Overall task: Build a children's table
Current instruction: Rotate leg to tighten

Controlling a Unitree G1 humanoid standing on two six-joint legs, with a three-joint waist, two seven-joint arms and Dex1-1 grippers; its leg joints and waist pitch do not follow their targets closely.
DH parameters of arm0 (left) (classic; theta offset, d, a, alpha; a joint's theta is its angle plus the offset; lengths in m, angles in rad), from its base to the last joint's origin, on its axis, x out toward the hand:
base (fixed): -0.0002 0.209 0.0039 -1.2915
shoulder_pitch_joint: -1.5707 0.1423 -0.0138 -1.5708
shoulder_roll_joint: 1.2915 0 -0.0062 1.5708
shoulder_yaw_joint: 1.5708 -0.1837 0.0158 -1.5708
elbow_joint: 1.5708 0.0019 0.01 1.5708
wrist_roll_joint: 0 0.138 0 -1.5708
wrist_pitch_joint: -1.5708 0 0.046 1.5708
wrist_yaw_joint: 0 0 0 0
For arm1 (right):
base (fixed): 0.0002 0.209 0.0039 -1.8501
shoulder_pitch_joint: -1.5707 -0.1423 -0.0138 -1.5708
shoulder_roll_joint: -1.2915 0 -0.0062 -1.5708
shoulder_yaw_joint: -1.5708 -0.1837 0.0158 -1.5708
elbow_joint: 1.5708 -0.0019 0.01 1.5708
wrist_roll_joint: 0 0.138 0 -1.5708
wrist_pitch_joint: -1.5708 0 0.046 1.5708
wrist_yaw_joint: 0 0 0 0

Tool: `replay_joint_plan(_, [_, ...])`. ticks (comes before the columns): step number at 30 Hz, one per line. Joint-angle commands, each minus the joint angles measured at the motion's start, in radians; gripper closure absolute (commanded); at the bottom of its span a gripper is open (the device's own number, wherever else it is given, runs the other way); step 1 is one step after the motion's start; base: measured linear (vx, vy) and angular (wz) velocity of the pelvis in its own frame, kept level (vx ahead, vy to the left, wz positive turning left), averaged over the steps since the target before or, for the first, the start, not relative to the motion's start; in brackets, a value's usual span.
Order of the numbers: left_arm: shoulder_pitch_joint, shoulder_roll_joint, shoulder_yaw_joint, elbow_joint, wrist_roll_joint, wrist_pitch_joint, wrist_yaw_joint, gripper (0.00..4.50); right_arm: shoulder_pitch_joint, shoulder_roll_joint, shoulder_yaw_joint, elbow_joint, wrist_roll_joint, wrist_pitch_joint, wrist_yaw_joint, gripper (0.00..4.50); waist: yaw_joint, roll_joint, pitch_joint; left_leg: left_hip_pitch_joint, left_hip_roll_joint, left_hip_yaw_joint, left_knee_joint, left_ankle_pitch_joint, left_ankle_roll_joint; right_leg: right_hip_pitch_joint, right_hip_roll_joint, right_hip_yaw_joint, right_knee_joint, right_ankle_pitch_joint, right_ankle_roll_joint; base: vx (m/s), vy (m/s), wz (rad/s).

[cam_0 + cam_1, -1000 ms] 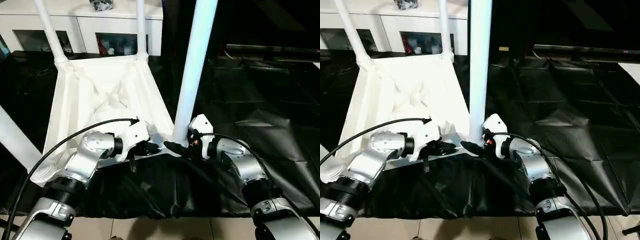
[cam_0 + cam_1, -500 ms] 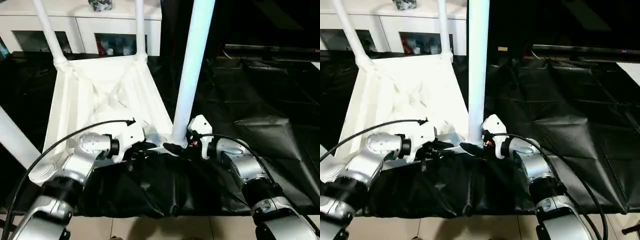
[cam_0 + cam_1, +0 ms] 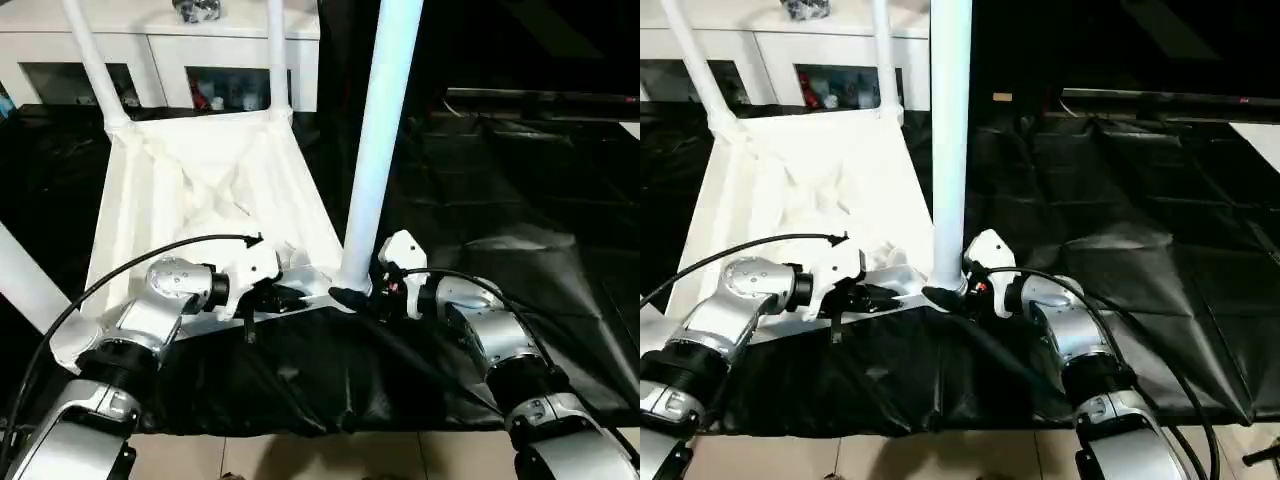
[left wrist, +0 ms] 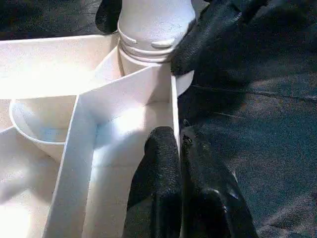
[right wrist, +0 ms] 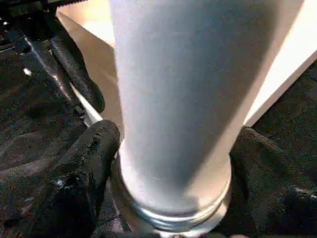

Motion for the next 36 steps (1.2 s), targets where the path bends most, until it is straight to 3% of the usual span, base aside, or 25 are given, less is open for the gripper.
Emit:
replay_joint_plan(1, [0.000, 0.012, -0.023, 0.020, 0.026, 0.014, -0.023, 4.47, 0.002, -0.010, 0.009, 0.005, -0.008, -0.015, 0.004, 0.69, 0.006, 0.008, -0.053, 0.005, 0.020, 0.002, -0.062, -0.249, 0.026, 0.048, -0.050, 0.033, -0.065, -0.172, -0.249, 0.000, 0.000, 0.00])
replay_joint_plan(7, [-0.003, 0.028, -0.055, 0.025, 0.049, -0.006, -0.046, 4.47, -0.004, -0.014, 0.017, 0.014, -0.014, -0.027, 0.018, 0.69, 0.007, 0.008, -0.054, 0.005, 0.020, 0.002, -0.061, -0.232, 0.031, 0.048, -0.048, 0.033, -0.062, -0.141, -0.252, 0.000, 0.000, 0.00])
replay_joint_plan(9, [0.011, 0.034, -0.072, 0.001, 0.049, -0.008, -0.070, 4.50, -0.014, -0.016, 0.015, 0.020, 0.008, 0.009, 0.065, 0.35, 0.008, 0.002, -0.053, 0.004, 0.021, 0.003, -0.061, -0.237, 0.034, 0.049, -0.048, 0.032, -0.063, -0.151, -0.251, 0.000, 0.000, 0.00])
replay_joint_plan(13, [0.035, 0.030, -0.078, -0.057, 0.021, 0.021, -0.105, 4.50, -0.028, -0.030, 0.038, 0.022, 0.007, 0.023, 0.111, 0.16, 0.015, 0.005, -0.053, 0.005, 0.025, 0.004, -0.061, -0.225, 0.037, 0.047, -0.050, 0.032, -0.059, -0.148, -0.255, 0.000, 0.000, 0.00])
replay_joint_plan(14, [0.039, 0.030, -0.080, -0.067, 0.016, 0.026, -0.111, 4.50, -0.029, -0.031, 0.045, 0.023, 0.006, 0.021, 0.124, 0.16, 0.015, -0.002, -0.053, 0.005, 0.024, 0.005, -0.060, -0.219, 0.038, 0.048, -0.049, 0.032, -0.059, -0.142, -0.256, 0.000, 0.000, 0.00])
replay_joint_plan(15, [0.044, 0.029, -0.081, -0.077, 0.013, 0.029, -0.116, 4.50, -0.030, -0.033, 0.051, 0.024, 0.005, 0.019, 0.138, 0.16, 0.018, 0.001, -0.055, 0.005, 0.025, 0.004, -0.060, -0.212, 0.037, 0.049, -0.051, 0.032, -0.056, -0.135, -0.257, 0.000, 0.000, 0.00])
replay_joint_plan(25, [0.055, 0.037, -0.095, -0.090, 0.004, 0.032, -0.137, 4.50, -0.037, -0.029, 0.054, 0.036, 0.042, 0.056, 0.245, 1.08, 0.029, -0.003, -0.055, 0.005, 0.025, 0.008, -0.057, -0.191, 0.055, 0.049, -0.050, 0.032, -0.052, -0.103, -0.261, 0.000, 0.000, 0.00])
replay_joint_plan(32, [0.066, 0.045, -0.093, -0.107, 0.007, 0.042, -0.142, 4.50, -0.038, -0.034, 0.065, 0.043, 0.038, 0.054, 0.273, 1.67, 0.030, -0.003, -0.055, 0.006, 0.025, 0.008, -0.058, -0.189, 0.049, 0.047, -0.050, 0.032, -0.054, -0.116, -0.257, 0.000, 0.000, 0.00])
replay_joint_plan(36, [0.066, 0.010, -0.072, -0.089, -0.001, 0.032, -0.071, 4.50, -0.030, -0.020, 0.056, 0.045, 0.027, 0.063, 0.207, 1.82, 0.030, -0.006, -0.055, 0.007, 0.024, 0.008, -0.058, -0.193, 0.041, 0.047, -0.051, 0.033, -0.055, -0.130, -0.252, 0.000, 0.000, 0.00])
